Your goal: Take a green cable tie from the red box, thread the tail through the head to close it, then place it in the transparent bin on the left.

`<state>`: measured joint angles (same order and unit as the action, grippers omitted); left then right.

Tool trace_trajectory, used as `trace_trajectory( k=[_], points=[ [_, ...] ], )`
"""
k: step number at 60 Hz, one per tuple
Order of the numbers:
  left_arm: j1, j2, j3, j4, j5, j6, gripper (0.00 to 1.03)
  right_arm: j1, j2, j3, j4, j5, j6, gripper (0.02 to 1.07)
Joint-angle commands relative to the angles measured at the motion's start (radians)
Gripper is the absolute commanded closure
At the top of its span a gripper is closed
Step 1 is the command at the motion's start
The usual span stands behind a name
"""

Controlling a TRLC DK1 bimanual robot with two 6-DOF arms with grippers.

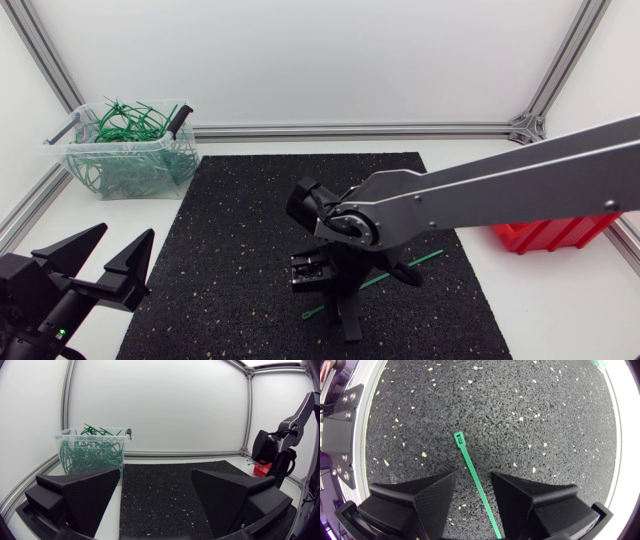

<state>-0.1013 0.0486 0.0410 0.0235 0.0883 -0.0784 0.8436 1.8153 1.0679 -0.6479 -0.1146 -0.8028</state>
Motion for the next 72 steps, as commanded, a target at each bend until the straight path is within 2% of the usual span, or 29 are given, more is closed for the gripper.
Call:
trace_trajectory(
  k=[1,11,24,35,40,55,61,72],
  points=[
    [-0.001,0.010,-0.041,-0.022,-0.005,0.002,0.04,-0.032,0.041,0.009,-0.024,0.006,-0.042,0.59],
    [-0.003,0.011,-0.041,-0.022,-0.005,0.002,0.04,-0.044,0.064,0.020,-0.039,0.006,-0.052,0.62],
    [-0.005,0.013,-0.041,-0.022,-0.004,0.002,0.04,-0.046,0.078,0.017,-0.061,0.000,-0.067,0.80],
    [-0.005,0.016,-0.041,-0.022,-0.004,0.002,0.04,-0.024,0.065,-0.026,-0.059,0.003,-0.072,0.81],
    [-0.006,0.016,-0.041,-0.022,-0.004,0.002,0.04,-0.011,0.059,-0.042,-0.055,0.003,-0.072,0.89],
    [-0.006,0.014,-0.041,-0.022,-0.005,0.002,0.04,0.031,0.045,-0.089,-0.024,0.029,-0.058,0.89],
    [-0.006,0.014,-0.041,-0.022,-0.005,0.002,0.04,0.038,0.045,-0.102,-0.002,0.035,-0.055,1.01],
    [-0.006,0.016,-0.041,-0.022,-0.005,0.002,0.04,0.054,0.030,-0.120,0.027,0.053,-0.039,1.01]
  ],
)
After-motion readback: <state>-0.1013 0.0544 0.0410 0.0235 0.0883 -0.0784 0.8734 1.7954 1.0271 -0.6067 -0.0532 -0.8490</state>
